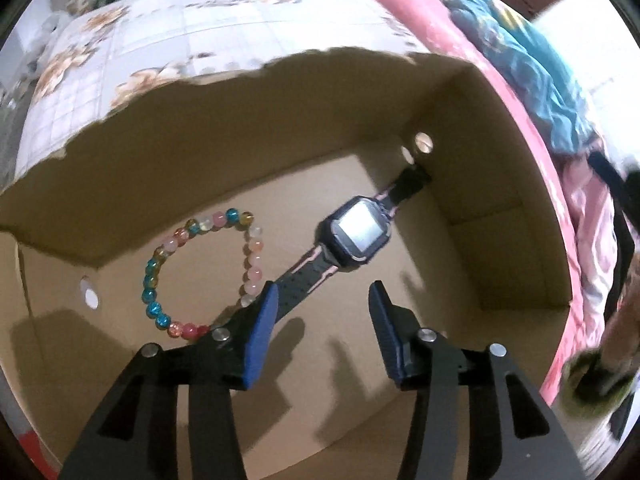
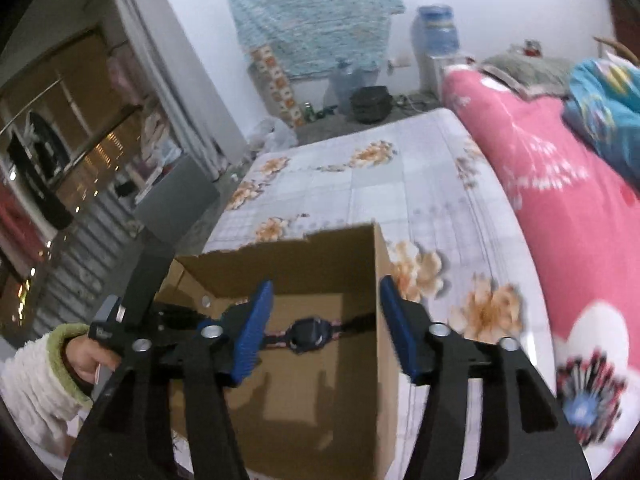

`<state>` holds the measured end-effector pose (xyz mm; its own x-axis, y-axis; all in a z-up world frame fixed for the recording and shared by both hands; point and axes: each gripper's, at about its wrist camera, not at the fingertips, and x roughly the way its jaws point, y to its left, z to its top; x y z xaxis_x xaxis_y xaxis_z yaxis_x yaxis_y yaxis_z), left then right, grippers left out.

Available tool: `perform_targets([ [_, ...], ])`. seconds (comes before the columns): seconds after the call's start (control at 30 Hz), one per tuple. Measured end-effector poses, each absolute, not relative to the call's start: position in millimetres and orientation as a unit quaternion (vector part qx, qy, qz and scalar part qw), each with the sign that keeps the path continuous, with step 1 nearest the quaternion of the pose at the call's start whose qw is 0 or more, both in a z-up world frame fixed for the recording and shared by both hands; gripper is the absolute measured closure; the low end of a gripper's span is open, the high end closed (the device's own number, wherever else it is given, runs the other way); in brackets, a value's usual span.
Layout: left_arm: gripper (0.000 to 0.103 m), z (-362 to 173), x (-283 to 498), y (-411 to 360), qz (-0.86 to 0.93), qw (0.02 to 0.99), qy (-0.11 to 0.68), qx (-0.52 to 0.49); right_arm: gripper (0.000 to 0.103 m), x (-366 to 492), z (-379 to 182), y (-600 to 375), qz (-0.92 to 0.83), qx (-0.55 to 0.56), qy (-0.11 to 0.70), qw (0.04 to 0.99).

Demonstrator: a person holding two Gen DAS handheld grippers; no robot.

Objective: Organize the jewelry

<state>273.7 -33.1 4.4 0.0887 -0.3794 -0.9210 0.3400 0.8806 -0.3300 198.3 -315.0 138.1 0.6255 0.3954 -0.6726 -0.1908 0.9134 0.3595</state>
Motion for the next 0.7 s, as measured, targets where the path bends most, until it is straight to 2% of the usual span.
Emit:
perform_targets([
  [0.07,0.056,11.0,270.6,-31.8,-0.241,0.743,0.624,-0.021,0.036,184.8,141.1,-317.0,0.157,0.135,0.390,0.897],
  [0.13,0.052,24.1,261.2,-28.2,-0.243,0.754,0.610,-0.028,0.026,168.6,146.7,-319.2,0.152,0.142,0.372,0.905],
  [0.33,0.036,77.7,214.9,-4.4,-0.253,0.800,0.542,-0.055,0.011,129.1,162.7,-319.8,0.114,0.124,0.333,0.928],
  [0.4,0.028,91.7,197.8,1.1,-0.256,0.815,0.517,-0.061,0.008,117.7,163.7,-317.6,0.102,0.115,0.326,0.933],
  [0.6,0.013,124.2,130.7,28.0,-0.262,0.857,0.436,-0.086,0.008,86.3,160.5,-306.2,0.067,0.089,0.317,0.942],
  [0.7,0.009,121.3,99.7,42.3,-0.245,0.870,0.416,-0.104,0.008,74.3,158.3,-301.1,0.047,0.081,0.315,0.945],
])
